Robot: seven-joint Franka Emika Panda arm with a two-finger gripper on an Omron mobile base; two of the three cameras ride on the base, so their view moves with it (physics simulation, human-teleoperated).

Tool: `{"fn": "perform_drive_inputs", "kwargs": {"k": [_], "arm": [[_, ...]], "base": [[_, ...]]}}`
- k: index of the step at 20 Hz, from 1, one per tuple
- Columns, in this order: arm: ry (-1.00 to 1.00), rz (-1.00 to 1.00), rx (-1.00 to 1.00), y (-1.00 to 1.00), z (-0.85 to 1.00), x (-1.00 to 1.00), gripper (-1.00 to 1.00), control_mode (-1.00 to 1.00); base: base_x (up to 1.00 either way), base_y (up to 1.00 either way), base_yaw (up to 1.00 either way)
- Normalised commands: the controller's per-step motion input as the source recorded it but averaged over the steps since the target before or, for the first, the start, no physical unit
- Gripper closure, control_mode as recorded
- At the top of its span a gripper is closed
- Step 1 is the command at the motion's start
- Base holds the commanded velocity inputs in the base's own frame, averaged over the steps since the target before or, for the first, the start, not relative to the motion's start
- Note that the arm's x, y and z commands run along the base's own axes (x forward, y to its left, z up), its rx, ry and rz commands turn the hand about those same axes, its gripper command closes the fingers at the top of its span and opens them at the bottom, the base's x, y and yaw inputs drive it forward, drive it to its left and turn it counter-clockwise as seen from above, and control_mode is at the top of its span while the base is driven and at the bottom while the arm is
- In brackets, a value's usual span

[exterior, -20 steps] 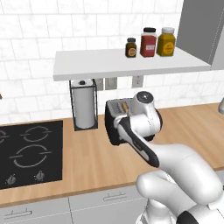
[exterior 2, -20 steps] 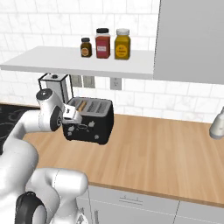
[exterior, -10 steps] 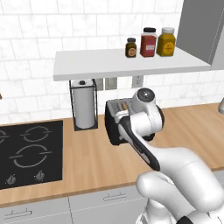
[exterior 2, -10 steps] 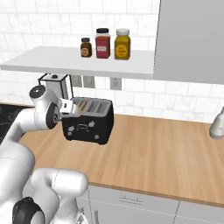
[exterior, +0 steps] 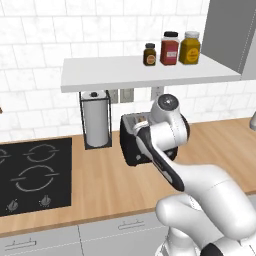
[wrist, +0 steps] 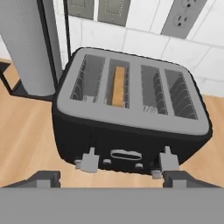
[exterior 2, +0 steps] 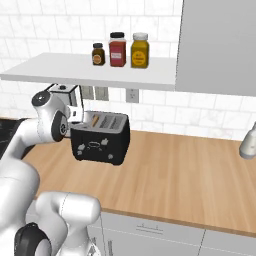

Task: Start the toaster. Once the lever pops up, take the bread to the plate on the dining counter.

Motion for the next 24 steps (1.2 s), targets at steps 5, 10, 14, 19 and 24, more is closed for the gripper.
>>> {"fn": "perform_drive_inputs", "kwargs": {"k": [5,10,14,19,24], "arm": [[-0.01,0.01,0.02,-0.08,0.07,0.00,-1.00,-1.00],[-0.04,-0.02,0.00,0.00,0.05,0.00,-1.00,-1.00],[-0.06,-0.01,0.03,0.00,0.08,0.00,-1.00,-1.00],[-0.01,0.00,0.14,-0.04,0.00,0.00,-1.00,-1.00],[0.00,0.00,0.04,-0.03,0.03,0.00,-1.00,-1.00]], "base": [[0.00,0.00,0.00],[0.00,0.00,0.00],[0.00,0.00,0.00],[0.00,0.00,0.00],[0.00,0.00,0.00]]}}
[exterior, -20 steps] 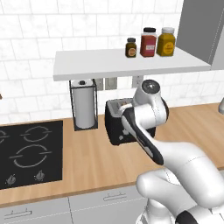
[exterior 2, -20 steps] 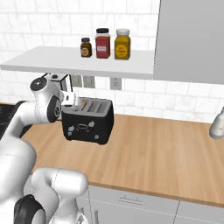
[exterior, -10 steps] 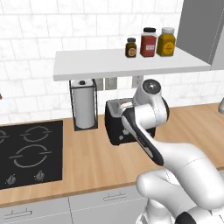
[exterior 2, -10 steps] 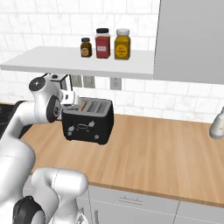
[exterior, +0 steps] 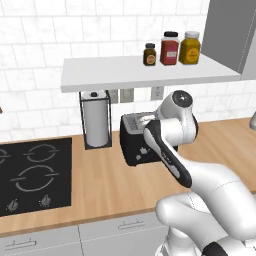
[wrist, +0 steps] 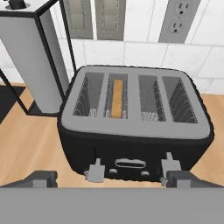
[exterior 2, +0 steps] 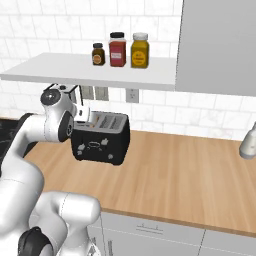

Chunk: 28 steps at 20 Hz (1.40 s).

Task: Start the toaster. Once the lever pops up, take the bread to the plate on the dining counter.

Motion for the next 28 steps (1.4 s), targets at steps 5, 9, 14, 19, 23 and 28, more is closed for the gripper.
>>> {"fn": "perform_drive_inputs", "kwargs": {"k": [5,9,14,19,23,28], "arm": [[0.00,0.00,0.00,0.00,0.00,0.00,-1.00,-1.00],[0.00,0.00,0.00,0.00,0.00,0.00,-1.00,-1.00],[0.00,0.00,0.00,0.00,0.00,0.00,-1.00,-1.00],[0.00,0.00,0.00,0.00,0.00,0.00,-1.00,-1.00],[0.00,0.00,0.00,0.00,0.00,0.00,-1.00,-1.00],[0.00,0.00,0.00,0.00,0.00,0.00,-1.00,-1.00]], "base": [[0.00,0.00,0.00],[0.00,0.00,0.00],[0.00,0.00,0.00],[0.00,0.00,0.00],[0.00,0.00,0.00],[0.00,0.00,0.00]]}}
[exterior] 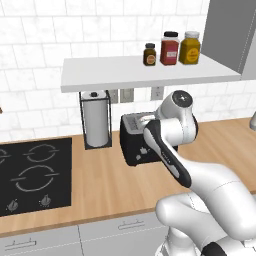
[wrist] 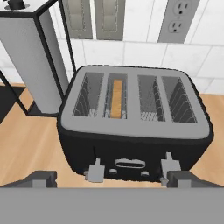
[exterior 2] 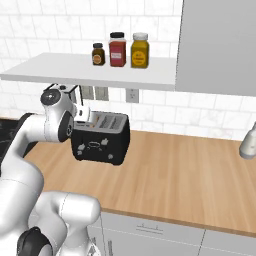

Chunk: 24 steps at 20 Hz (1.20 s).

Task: Start the toaster. Once the lever pops up, take the bread to the plate on the dining counter.

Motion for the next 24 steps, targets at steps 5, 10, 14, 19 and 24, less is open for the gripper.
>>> {"fn": "perform_drive_inputs", "kwargs": {"k": [5,10,14,19,24], "arm": [[0.00,0.00,0.00,0.00,0.00,0.00,-1.00,-1.00],[0.00,0.00,0.00,0.00,0.00,0.00,-1.00,-1.00],[0.00,0.00,0.00,0.00,0.00,0.00,-1.00,-1.00],[0.00,0.00,0.00,0.00,0.00,0.00,-1.00,-1.00],[0.00,0.00,0.00,0.00,0.00,0.00,-1.00,-1.00]], "base": [[0.00,0.00,0.00],[0.00,0.00,0.00],[0.00,0.00,0.00],[0.00,0.00,0.00],[0.00,0.00,0.00]]}}
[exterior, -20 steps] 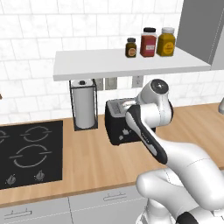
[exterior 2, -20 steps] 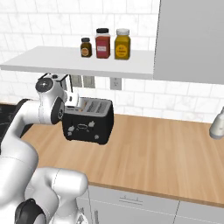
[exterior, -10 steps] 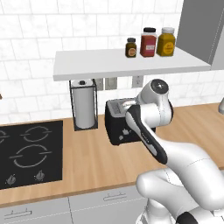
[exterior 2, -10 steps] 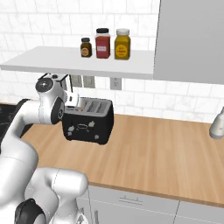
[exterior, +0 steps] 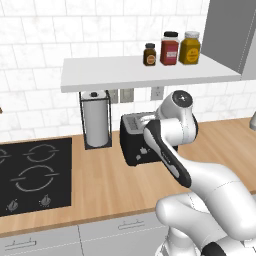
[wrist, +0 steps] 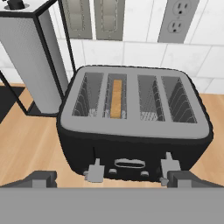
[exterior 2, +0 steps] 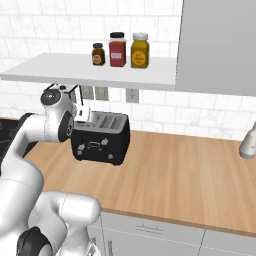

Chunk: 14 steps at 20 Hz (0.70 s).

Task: Start the toaster. Once the lever pops up, take the bread to the plate on the dining counter.

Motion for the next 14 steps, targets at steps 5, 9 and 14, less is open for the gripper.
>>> {"fn": "perform_drive_inputs", "kwargs": {"k": [5,9,14], "arm": [[0.00,0.00,0.00,0.00,0.00,0.00,-1.00,-1.00],[0.00,0.00,0.00,0.00,0.00,0.00,-1.00,-1.00],[0.00,0.00,0.00,0.00,0.00,0.00,-1.00,-1.00]], "base": [[0.00,0.00,0.00],[0.00,0.00,0.00],[0.00,0.00,0.00]]}}
